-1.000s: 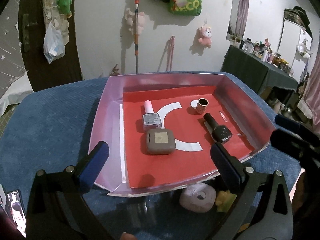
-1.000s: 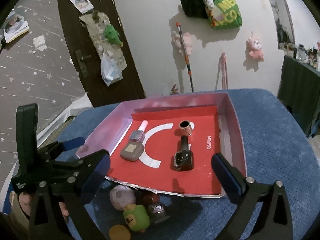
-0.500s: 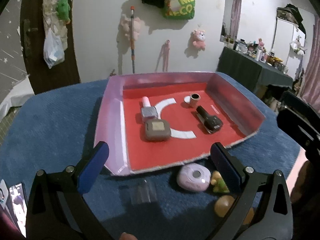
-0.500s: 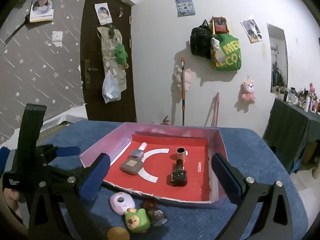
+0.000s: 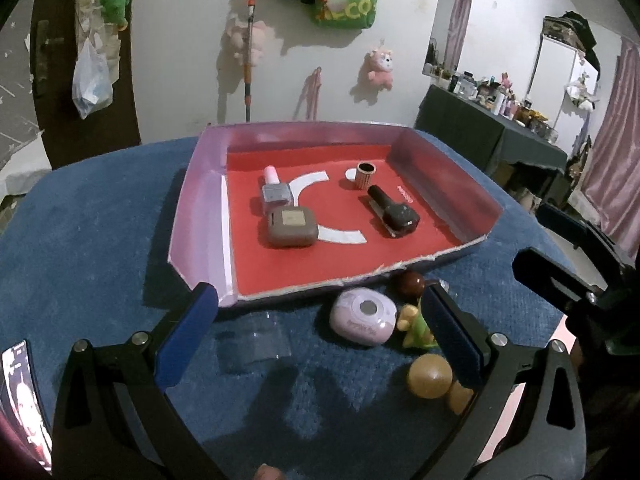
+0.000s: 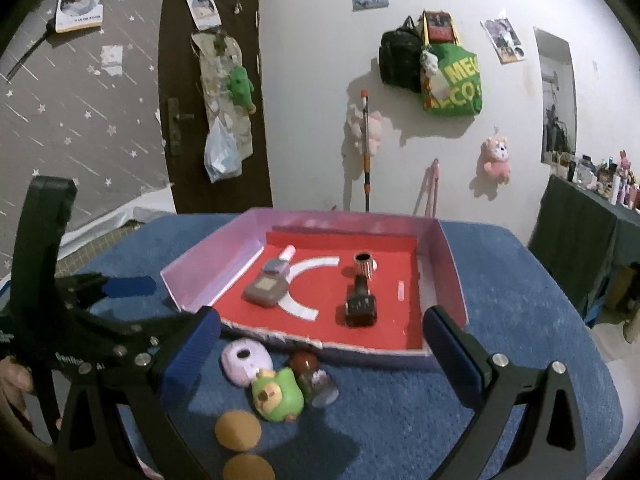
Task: Organize rigid objects
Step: 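Withdraw both grippers from the box back toward the remaining objects, then move the left gripper toward the tan round puff while the right approaches the glass jar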
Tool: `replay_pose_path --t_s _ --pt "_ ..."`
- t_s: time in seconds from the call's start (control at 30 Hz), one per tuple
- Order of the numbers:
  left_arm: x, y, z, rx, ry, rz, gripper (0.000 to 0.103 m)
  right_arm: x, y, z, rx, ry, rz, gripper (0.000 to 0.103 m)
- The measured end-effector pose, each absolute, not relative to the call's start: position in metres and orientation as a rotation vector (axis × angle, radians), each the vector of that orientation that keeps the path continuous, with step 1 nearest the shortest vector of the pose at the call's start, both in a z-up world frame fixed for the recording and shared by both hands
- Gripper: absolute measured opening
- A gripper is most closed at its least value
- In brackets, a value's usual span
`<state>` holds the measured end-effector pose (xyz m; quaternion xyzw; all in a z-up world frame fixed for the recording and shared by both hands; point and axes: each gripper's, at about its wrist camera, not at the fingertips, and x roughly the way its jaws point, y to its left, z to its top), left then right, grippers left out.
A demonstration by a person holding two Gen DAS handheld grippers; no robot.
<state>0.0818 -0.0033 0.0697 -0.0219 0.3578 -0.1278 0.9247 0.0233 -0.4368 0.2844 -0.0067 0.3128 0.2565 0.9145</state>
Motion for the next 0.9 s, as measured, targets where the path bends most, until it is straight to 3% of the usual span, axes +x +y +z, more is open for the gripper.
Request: replay_pose_path --t_s 0.33,0.67,0.9 --pt "0.074 -0.005 0.059 -0.052 0.785 -0.261 0.103 0.015 -0.442 0.271 -0.005 0.709 0.513 0.103" --pt "0.068 0.002 0.05 -0.103 0.814 -0.261 0.103 0.007 -0.442 0.262 0.031 0.762 0.532 0.091" --pt "0.062 0.001 0.044 -0.1 0.827 -0.271 0.103 -0.007 -0.442 0.258 0.054 0.767 0.543 0.09"
